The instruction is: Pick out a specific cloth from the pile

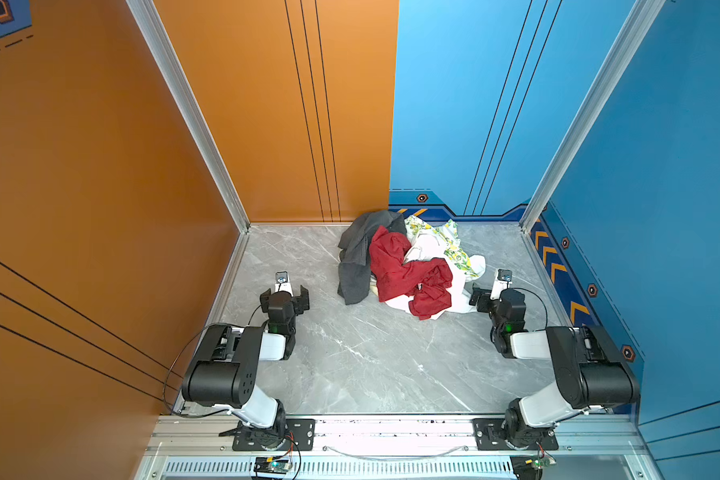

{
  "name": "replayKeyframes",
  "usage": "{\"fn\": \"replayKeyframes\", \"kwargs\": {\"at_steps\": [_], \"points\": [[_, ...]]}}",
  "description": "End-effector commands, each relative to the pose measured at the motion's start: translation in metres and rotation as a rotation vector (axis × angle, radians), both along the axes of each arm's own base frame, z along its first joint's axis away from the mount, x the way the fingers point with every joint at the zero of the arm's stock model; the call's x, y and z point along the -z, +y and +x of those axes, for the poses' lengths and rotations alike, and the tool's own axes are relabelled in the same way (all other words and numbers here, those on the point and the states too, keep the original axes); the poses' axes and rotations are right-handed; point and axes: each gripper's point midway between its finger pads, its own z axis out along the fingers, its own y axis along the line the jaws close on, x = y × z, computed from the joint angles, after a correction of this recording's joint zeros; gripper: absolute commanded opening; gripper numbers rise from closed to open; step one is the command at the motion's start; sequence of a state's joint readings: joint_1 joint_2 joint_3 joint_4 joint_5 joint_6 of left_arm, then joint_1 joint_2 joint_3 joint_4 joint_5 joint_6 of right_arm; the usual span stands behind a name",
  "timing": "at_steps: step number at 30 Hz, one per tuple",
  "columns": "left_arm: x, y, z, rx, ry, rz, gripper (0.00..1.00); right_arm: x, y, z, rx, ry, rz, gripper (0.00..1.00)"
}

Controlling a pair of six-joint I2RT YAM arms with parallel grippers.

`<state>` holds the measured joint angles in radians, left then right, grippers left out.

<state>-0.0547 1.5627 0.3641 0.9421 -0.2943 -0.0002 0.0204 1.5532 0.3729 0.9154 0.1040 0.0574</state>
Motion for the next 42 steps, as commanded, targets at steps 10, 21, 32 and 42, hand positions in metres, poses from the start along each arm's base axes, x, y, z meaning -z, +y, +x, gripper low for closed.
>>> {"fn": "replayKeyframes", "kwargs": {"at_steps": [10,21,32,42], "points": [[-0.0020,-0.0056,0.0024,0.020,-0.003,-0.005,0.98,-0.0001,0.0015,0.0000,-0.009,0.004,0.008,1.00],[-0.0015,-0.0050,0.0025,0.020,-0.002,-0.009,0.98,-0.0002,0.0011,0.0000,-0.007,0.004,0.007,1.00],[-0.0017,-0.0033,0.0027,0.018,-0.004,-0.019,0.98,-0.0002,0.0006,0.0006,-0.008,0.006,0.009,1.00],[-0.0017,-0.0055,0.0033,0.014,0.001,-0.003,0.98,-0.0006,0.0027,-0.0003,-0.002,0.005,-0.009,1.00]]}}
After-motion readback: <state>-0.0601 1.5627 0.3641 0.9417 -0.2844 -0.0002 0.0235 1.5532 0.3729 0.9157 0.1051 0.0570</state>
